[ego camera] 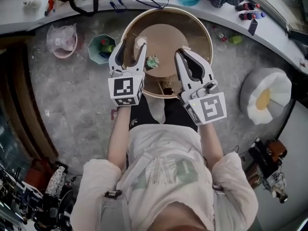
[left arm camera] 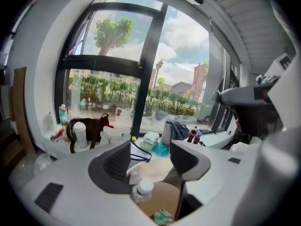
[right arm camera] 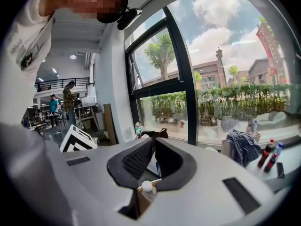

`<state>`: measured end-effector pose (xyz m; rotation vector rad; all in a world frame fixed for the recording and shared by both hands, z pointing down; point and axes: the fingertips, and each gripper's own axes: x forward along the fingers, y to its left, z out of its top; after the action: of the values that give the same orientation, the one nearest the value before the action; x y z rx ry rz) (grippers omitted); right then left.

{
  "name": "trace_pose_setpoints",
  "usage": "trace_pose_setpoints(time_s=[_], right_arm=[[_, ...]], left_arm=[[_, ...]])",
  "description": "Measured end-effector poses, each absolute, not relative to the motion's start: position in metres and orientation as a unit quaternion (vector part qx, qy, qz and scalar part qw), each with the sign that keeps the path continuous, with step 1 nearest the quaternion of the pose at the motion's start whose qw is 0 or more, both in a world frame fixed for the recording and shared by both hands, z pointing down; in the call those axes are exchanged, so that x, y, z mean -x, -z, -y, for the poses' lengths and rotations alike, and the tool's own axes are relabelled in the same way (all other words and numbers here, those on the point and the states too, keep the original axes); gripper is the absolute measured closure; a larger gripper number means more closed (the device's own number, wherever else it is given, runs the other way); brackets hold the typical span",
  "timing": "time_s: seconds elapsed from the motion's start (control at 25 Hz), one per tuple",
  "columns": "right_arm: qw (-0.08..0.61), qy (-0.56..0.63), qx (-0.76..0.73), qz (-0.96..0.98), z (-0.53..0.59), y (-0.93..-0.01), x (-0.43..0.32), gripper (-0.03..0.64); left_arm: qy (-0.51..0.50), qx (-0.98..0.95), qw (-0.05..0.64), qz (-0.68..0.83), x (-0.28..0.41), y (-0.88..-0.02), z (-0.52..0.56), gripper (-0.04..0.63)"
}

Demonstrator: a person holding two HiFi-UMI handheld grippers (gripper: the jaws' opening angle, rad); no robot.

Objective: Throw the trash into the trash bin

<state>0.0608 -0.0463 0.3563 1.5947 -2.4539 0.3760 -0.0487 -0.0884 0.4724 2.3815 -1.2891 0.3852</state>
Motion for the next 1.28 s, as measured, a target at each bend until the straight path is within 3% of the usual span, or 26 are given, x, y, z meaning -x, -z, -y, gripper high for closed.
trace_pose_setpoints(time_s=[0.2,0.44,0.76,1.0,1.28], right_arm=[[0.107,-0.142,-0.545,0.819,0.042,-0.371,-0.066,0.601],[0.123,-0.164,-0.547,0.812,0.034,-0.394,-0.073,0.601],[0.103,-0.191,-0.541,0.812,0.033,-0.406,-0.065,0.601],[0.102,-0.198,-0.539,0.812,0.032,-0.412,-0.063,0.601],[0.109,-0.201,-0.539,0.810,0.029,-0.415,-0.065,0.601]], left_arm=[[-0.196,-0.835,0.269,0.439,0.037,-0.550,0.082,0.325],[-0.239,-0.821,0.280,0.436,0.028,-0.597,0.085,0.325],[-0.270,-0.819,0.274,0.426,0.021,-0.630,0.085,0.329],[-0.282,-0.815,0.257,0.436,0.020,-0.638,0.090,0.396],[-0.281,-0.824,0.228,0.437,0.017,-0.627,0.098,0.400]])
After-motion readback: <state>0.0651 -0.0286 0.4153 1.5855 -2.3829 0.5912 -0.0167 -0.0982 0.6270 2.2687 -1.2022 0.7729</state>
